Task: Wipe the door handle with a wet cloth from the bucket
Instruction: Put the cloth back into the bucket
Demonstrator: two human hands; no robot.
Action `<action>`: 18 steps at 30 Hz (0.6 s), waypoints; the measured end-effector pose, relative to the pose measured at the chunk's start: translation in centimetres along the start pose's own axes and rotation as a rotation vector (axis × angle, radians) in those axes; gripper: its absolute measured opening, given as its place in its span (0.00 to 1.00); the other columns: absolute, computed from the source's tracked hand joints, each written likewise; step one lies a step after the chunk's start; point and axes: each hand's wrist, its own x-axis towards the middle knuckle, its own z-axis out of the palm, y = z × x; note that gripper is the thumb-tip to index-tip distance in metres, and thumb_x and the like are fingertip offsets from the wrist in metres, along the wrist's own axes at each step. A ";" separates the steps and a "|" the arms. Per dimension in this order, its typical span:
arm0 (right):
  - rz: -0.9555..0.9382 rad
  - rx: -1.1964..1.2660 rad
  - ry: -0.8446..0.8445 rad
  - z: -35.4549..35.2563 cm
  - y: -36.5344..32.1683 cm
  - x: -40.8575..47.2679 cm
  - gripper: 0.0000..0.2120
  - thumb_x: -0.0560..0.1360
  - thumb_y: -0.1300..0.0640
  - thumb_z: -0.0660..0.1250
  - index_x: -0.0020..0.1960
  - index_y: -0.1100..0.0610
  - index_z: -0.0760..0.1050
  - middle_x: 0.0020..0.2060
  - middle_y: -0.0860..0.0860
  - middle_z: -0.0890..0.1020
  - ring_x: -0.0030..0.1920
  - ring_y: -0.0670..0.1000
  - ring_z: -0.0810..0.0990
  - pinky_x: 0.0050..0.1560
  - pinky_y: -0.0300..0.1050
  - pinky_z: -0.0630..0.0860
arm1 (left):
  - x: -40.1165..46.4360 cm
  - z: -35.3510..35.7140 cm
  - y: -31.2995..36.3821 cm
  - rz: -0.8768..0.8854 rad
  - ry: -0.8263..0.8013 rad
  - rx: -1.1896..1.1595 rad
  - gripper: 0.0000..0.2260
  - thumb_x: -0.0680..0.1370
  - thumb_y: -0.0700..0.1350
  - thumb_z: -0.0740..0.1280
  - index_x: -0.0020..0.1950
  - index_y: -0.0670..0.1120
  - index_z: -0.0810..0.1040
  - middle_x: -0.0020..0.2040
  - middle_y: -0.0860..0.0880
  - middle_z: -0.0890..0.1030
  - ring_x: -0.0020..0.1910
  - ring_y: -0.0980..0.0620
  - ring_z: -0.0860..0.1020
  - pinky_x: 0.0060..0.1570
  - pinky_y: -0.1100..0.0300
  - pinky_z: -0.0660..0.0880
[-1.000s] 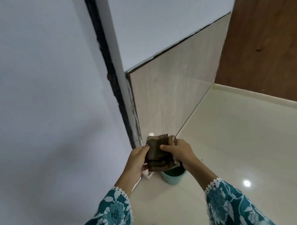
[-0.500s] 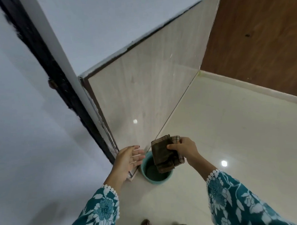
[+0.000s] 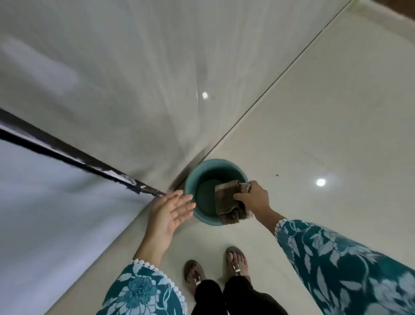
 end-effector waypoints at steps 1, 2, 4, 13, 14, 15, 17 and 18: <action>0.019 0.003 0.000 2.4 1.3 2.9 0.21 0.70 0.53 0.71 0.60 0.57 0.70 0.52 0.55 0.79 0.47 0.53 0.74 0.46 0.44 0.73 | 2.8 -0.5 -1.8 0.003 0.011 -0.018 0.12 0.81 0.41 0.59 0.63 0.39 0.72 0.55 0.37 0.81 0.46 0.43 0.83 0.51 0.48 0.78; 0.029 0.012 0.006 4.8 2.4 5.8 0.21 0.70 0.54 0.72 0.60 0.57 0.70 0.53 0.55 0.79 0.47 0.53 0.74 0.47 0.44 0.73 | 5.5 -1.0 -3.5 0.010 0.025 -0.040 0.12 0.81 0.41 0.58 0.63 0.39 0.72 0.55 0.37 0.81 0.46 0.43 0.83 0.51 0.48 0.78; 0.079 0.034 0.013 8.8 4.3 10.9 0.21 0.70 0.55 0.72 0.60 0.58 0.70 0.54 0.57 0.79 0.47 0.54 0.75 0.48 0.45 0.72 | 10.3 -1.8 -6.1 0.030 0.034 -0.072 0.12 0.82 0.41 0.58 0.63 0.39 0.72 0.54 0.38 0.82 0.47 0.43 0.83 0.51 0.49 0.78; 0.247 0.156 -0.180 19.6 9.3 25.7 0.14 0.76 0.59 0.65 0.59 0.66 0.75 0.56 0.63 0.79 0.59 0.61 0.77 0.63 0.52 0.72 | 21.0 -3.4 -11.8 0.108 -0.011 -0.131 0.09 0.80 0.38 0.58 0.58 0.41 0.74 0.50 0.40 0.84 0.46 0.44 0.83 0.46 0.53 0.80; 0.288 0.279 -0.211 19.5 9.9 25.8 0.10 0.77 0.60 0.64 0.55 0.64 0.76 0.52 0.64 0.79 0.55 0.61 0.78 0.59 0.53 0.73 | 20.7 -3.4 -11.7 0.099 -0.009 -0.116 0.09 0.80 0.38 0.58 0.58 0.41 0.74 0.50 0.40 0.84 0.46 0.44 0.83 0.47 0.53 0.80; 0.325 0.381 -0.232 19.0 10.1 25.4 0.07 0.78 0.59 0.62 0.50 0.61 0.76 0.46 0.62 0.79 0.47 0.60 0.79 0.53 0.54 0.76 | 19.9 -3.1 -11.2 0.089 -0.004 -0.118 0.09 0.80 0.38 0.58 0.58 0.41 0.74 0.50 0.40 0.84 0.46 0.44 0.83 0.47 0.53 0.80; 0.399 0.475 -0.260 16.7 9.3 23.0 0.09 0.79 0.54 0.60 0.45 0.58 0.73 0.38 0.57 0.77 0.38 0.57 0.77 0.43 0.52 0.77 | 17.9 -2.6 -9.7 0.065 0.003 -0.116 0.09 0.80 0.37 0.58 0.58 0.41 0.74 0.50 0.40 0.83 0.45 0.45 0.84 0.48 0.52 0.79; 0.427 0.510 -0.287 15.3 8.1 21.4 0.10 0.79 0.51 0.60 0.47 0.58 0.73 0.39 0.56 0.77 0.40 0.56 0.77 0.44 0.52 0.77 | 16.7 -2.4 -8.8 0.058 0.007 -0.117 0.08 0.81 0.37 0.58 0.57 0.41 0.74 0.50 0.40 0.83 0.45 0.45 0.84 0.48 0.52 0.79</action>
